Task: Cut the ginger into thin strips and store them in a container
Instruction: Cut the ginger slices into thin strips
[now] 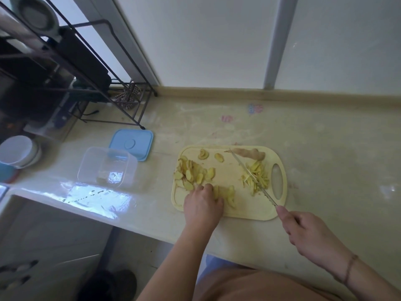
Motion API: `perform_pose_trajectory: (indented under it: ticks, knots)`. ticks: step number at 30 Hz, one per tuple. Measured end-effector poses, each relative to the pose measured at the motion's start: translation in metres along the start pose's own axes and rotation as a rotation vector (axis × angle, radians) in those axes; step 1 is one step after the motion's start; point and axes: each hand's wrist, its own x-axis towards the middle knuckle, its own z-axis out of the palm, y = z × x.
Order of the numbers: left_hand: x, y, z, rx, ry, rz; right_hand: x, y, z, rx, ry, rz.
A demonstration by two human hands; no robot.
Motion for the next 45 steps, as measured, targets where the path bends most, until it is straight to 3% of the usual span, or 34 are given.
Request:
perform_pose_trajectory:
  ticks: [3, 7, 10, 15, 22, 32, 40, 45]
  knots:
    - [0.003, 0.005, -0.001, 0.004, -0.066, -0.03, -0.001, -0.002, 0.0, -0.005, -0.004, -0.004]
    - [0.006, 0.001, -0.004, -0.284, -0.041, -0.188, -0.001, -0.004, 0.0, -0.009, -0.003, 0.001]
    - [0.004, 0.004, 0.0, -0.376, -0.005, -0.174, -0.002, -0.002, 0.001, 0.002, -0.005, 0.01]
    - [-0.001, 0.009, 0.012, -0.168, -0.028, 0.033, -0.003, -0.004, 0.001, -0.017, -0.011, 0.004]
    - [0.0, 0.013, 0.016, -0.052, -0.012, 0.142, -0.003, -0.005, 0.0, 0.012, -0.024, 0.01]
    - [0.004, 0.02, 0.006, 0.061, -0.116, 0.103, 0.001, 0.001, -0.002, 0.022, -0.024, 0.024]
    - [0.001, 0.015, 0.002, -0.346, -0.146, -0.141, 0.001, 0.008, 0.0, 0.04, -0.042, 0.021]
    - [0.003, 0.016, 0.0, -0.366, -0.099, -0.14, 0.002, 0.01, 0.001, 0.037, -0.066, 0.018]
